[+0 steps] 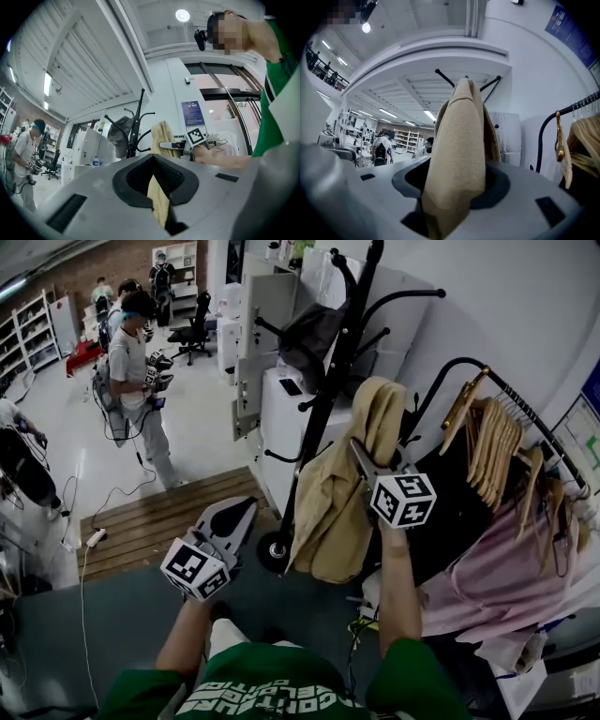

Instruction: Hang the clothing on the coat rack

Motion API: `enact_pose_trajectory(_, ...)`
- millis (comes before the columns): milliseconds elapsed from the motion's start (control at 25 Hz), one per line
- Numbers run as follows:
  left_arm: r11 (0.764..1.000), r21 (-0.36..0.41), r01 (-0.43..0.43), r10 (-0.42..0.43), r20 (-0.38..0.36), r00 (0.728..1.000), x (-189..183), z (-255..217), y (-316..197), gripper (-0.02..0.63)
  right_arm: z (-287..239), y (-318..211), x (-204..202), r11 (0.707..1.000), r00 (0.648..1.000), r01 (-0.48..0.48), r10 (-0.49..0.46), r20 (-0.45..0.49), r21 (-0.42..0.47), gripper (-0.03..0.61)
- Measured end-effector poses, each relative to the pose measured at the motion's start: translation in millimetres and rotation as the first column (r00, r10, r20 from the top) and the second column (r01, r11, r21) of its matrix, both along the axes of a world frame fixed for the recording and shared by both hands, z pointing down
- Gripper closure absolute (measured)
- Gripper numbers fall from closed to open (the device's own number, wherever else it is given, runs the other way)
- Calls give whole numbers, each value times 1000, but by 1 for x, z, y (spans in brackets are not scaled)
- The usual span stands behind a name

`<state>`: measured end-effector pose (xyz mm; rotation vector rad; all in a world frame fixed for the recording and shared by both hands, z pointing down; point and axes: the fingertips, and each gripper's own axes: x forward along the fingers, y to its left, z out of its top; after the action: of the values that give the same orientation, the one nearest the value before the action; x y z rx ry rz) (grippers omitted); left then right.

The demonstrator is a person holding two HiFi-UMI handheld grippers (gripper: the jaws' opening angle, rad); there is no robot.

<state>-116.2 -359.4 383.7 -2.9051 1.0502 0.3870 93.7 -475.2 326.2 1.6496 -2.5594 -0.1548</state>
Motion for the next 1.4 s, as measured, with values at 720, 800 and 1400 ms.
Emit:
enact_pose_trajectory(720, 998, -4, -69, 69, 6, 998, 30, 4, 3, 609, -7, 89, 19, 995, 997, -56, 52, 58, 80, 351)
enact_pose_trajectory(800, 997, -5, -81, 81, 7, 997, 34, 6, 3, 609, -3, 98, 20, 995, 996, -59, 54, 65, 79, 351)
enact_pose_trajectory(1400, 994, -26, -107, 107, 2, 994, 50, 13, 1, 609, 46, 125, 14, 996, 990, -84, 82, 111, 12, 555)
